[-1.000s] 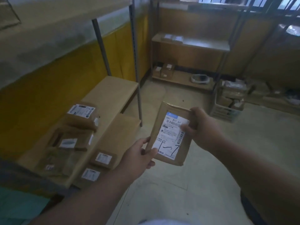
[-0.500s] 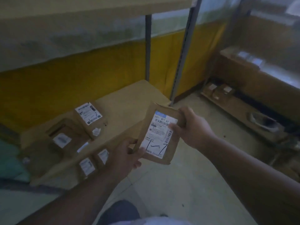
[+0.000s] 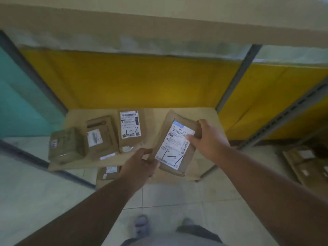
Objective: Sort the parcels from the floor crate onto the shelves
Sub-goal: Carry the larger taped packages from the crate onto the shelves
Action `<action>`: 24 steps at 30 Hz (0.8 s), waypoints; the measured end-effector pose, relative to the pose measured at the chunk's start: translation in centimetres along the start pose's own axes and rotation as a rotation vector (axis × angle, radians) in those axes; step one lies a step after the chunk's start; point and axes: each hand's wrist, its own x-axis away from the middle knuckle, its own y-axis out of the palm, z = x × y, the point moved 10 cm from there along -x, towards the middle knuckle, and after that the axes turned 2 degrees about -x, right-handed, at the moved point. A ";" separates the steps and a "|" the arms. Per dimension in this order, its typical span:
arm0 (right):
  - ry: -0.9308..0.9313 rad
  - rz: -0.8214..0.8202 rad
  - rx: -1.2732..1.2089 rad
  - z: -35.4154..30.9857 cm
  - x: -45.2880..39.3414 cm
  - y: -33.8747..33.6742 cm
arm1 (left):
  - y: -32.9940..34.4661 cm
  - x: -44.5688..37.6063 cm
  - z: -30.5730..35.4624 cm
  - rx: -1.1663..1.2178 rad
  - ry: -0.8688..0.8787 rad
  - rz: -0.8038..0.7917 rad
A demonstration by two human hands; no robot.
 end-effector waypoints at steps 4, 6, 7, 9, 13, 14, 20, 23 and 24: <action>-0.112 -0.076 0.021 -0.8 -6.3 1.5 | 0.6 -2.6 -0.7 0.056 -0.068 0.128; -0.186 -0.090 0.081 -1.3 -9.5 2.8 | 1.2 -4.0 -1.4 0.116 -0.101 0.220; -0.213 -0.095 0.094 -1.5 -10.8 3.3 | 1.4 -4.4 -1.8 0.143 -0.118 0.265; -0.276 -0.141 0.119 -2.2 -13.3 5.2 | 2.2 -5.0 -3.1 0.231 -0.176 0.375; -0.312 -0.245 0.166 -2.7 -17.0 8.8 | 3.9 -6.4 -4.9 0.386 -0.284 0.492; -0.324 -0.257 0.185 -2.9 -17.6 9.6 | 4.1 -6.7 -5.2 0.403 -0.301 0.512; -0.430 -0.265 0.329 -3.2 -19.2 12.0 | 4.8 -8.4 -7.3 0.373 -0.399 0.629; -0.497 -0.274 0.380 -3.4 -18.0 11.7 | 4.4 -8.4 -7.6 0.351 -0.426 0.663; -0.530 -0.281 0.366 -3.8 -17.0 11.4 | 4.2 -7.9 -7.4 0.297 -0.423 0.671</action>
